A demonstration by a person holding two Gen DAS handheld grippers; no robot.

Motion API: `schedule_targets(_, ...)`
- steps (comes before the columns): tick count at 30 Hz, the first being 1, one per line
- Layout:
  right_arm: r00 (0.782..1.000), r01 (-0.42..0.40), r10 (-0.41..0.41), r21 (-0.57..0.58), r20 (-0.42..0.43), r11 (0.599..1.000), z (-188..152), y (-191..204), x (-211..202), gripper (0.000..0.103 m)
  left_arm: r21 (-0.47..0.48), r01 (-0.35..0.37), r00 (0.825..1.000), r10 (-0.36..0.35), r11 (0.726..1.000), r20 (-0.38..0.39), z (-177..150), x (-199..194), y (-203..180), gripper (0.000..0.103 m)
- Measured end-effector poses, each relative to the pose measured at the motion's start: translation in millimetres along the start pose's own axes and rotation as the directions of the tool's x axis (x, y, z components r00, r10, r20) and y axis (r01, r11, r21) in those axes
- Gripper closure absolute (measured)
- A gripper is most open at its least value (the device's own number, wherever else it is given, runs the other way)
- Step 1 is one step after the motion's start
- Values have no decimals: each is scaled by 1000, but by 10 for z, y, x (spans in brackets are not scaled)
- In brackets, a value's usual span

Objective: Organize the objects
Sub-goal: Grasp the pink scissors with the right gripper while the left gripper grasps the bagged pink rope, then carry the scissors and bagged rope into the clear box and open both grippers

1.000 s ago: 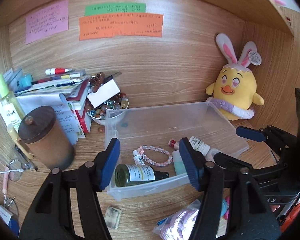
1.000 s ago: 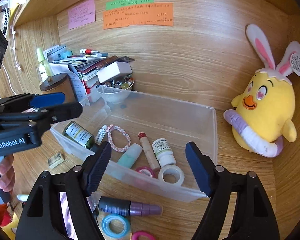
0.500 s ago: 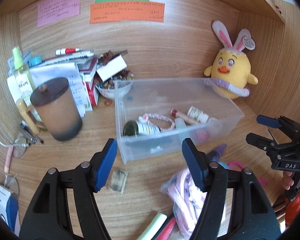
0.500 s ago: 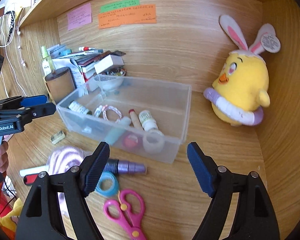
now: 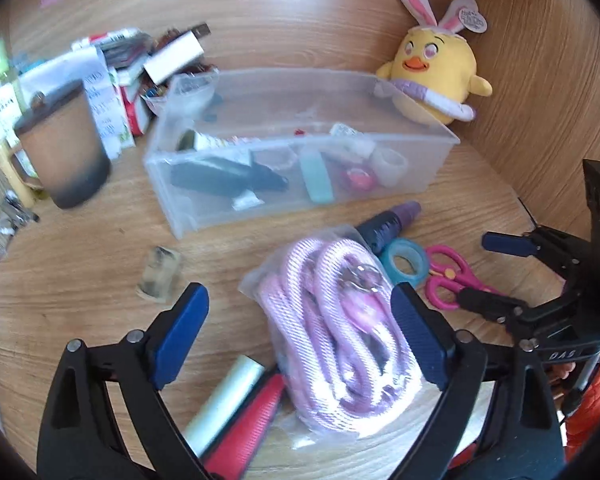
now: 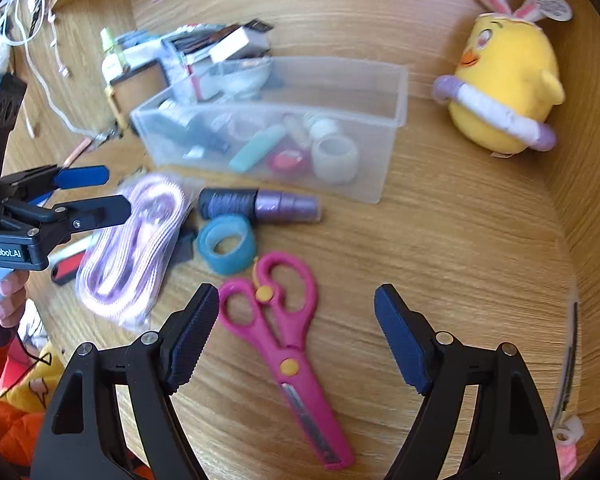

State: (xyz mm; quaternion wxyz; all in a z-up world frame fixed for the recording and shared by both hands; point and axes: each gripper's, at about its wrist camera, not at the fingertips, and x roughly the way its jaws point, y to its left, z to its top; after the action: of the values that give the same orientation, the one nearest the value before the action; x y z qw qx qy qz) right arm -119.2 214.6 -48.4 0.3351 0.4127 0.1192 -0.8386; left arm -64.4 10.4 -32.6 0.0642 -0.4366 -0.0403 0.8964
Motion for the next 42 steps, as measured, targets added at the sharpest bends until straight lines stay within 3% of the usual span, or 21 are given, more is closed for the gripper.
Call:
schedule_targets(14,998,46,-49,-80,-36,996,-60,127,117,27,94,-22,997,29,995,-71,-99,270,-333,7)
schedule_targets(19,999,38,-42,-89,-34,995,-139,112,49,28,64,-30,995,35,998,-89,-109,334,-276,7)
schedule_targets(23,999,38,-39,-86,-14,996,-214,91,-30,42,37,-27,997,30,999,-68,-91,329,-236,7)
schedule_targets(25,999,41,-42,-81,-5,996,-237,86,-57,55,33,-27,998,29,999,-63,-92,334,-236,11)
schedule_targets(27,999,41,-41,-78,3,996,-243,78,-69,63,42,-19,998,22,999,-53,-95,306,-265,23)
schedule_targets(31,999,43,-42,-86,13,995,-239,104,-69,80,60,-46,998,48,997,-31,-126,280,-309,26)
schedule_targets(42,998,56,-56,-30,31,998,-256,79,-96,83,33,-40,999,40,999,21,-110,155,-207,47)
